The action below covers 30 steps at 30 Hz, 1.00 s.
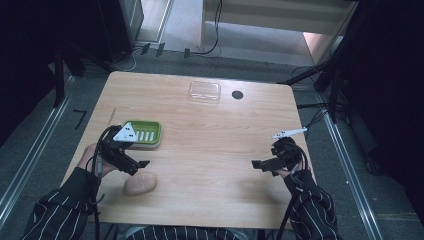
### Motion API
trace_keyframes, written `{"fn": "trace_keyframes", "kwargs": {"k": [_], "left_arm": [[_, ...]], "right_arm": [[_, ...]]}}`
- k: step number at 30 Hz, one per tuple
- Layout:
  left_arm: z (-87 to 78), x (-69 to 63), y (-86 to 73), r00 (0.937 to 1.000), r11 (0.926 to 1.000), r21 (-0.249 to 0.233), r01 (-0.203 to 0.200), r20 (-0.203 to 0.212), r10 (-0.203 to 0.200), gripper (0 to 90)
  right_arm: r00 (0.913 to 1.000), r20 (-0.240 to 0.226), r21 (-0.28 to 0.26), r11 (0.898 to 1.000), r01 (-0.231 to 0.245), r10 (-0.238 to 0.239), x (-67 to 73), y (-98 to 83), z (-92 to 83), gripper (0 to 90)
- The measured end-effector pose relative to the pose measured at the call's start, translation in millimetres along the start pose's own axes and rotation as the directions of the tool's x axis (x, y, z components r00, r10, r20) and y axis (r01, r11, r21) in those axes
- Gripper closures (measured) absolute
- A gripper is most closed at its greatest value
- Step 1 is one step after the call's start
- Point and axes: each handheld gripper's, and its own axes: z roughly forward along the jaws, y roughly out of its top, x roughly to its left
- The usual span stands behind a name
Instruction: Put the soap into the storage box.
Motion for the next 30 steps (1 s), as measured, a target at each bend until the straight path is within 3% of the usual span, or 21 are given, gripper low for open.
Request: {"fn": "trace_keyframes", "kwargs": {"k": [8, 14, 18, 30], "left_arm": [[1.4, -1.4, -0.9, 0.9998, 0.9989, 0.047, 0.003, -0.020, -0.002, 0.0], [5.7, -4.1, 0.7, 0.9996, 0.9956, 0.090, -0.026, -0.005, 0.026, 0.0], [7.0, -5.2, 1.1, 0.9994, 0.9950, 0.094, -0.034, 0.003, 0.034, 0.0], [14.9, -10.8, -0.7, 0.9966, 0.9810, 0.178, -0.076, 0.043, 0.070, 0.0]], "right_arm": [[1.0000, 0.005, 0.017, 1.000, 0.004, -0.004, 2.3, 0.6, 2.6, 0.0], [1.0000, 0.008, 0.020, 1.000, -0.006, 0.005, 0.4, -0.6, 2.5, 0.0], [0.9999, 0.009, 0.026, 1.000, -0.008, 0.008, 0.0, -1.0, 3.0, 0.0], [1.0000, -0.003, 0.033, 0.999, -0.006, 0.006, -0.3, -0.4, 5.3, 0.0]]}}
